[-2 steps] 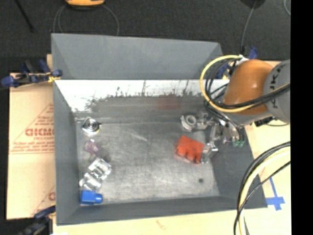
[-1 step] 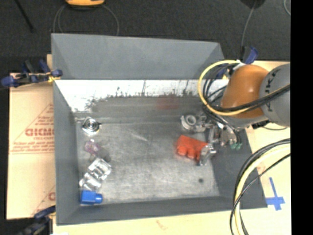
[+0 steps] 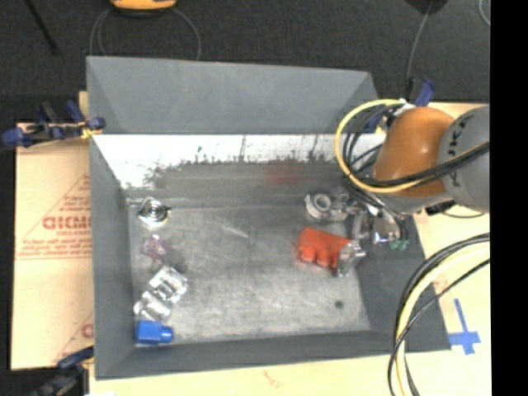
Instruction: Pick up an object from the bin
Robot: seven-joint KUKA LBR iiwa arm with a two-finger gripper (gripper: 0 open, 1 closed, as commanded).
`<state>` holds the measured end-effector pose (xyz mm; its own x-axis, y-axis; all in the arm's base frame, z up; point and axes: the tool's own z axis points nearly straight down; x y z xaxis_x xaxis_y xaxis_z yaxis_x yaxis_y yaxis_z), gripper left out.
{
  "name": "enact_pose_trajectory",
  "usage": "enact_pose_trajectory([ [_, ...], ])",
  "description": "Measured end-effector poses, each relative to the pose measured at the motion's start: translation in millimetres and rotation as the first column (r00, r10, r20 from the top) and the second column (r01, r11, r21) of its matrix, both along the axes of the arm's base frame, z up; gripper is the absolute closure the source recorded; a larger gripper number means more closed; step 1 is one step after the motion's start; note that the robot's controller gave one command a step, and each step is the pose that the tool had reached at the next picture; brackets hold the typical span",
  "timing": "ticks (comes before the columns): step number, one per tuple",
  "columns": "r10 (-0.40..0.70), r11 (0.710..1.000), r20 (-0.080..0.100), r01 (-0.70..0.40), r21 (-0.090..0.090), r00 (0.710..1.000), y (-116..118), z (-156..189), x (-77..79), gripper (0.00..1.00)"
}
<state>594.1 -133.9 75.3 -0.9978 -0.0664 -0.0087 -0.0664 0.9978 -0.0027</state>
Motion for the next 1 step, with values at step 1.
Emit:
enact_pose_trajectory([
  [1, 0.0, 1.0, 0.006, 0.0, -0.001, 1.0, -0.5, 1.9, 1.8, 1.0],
])
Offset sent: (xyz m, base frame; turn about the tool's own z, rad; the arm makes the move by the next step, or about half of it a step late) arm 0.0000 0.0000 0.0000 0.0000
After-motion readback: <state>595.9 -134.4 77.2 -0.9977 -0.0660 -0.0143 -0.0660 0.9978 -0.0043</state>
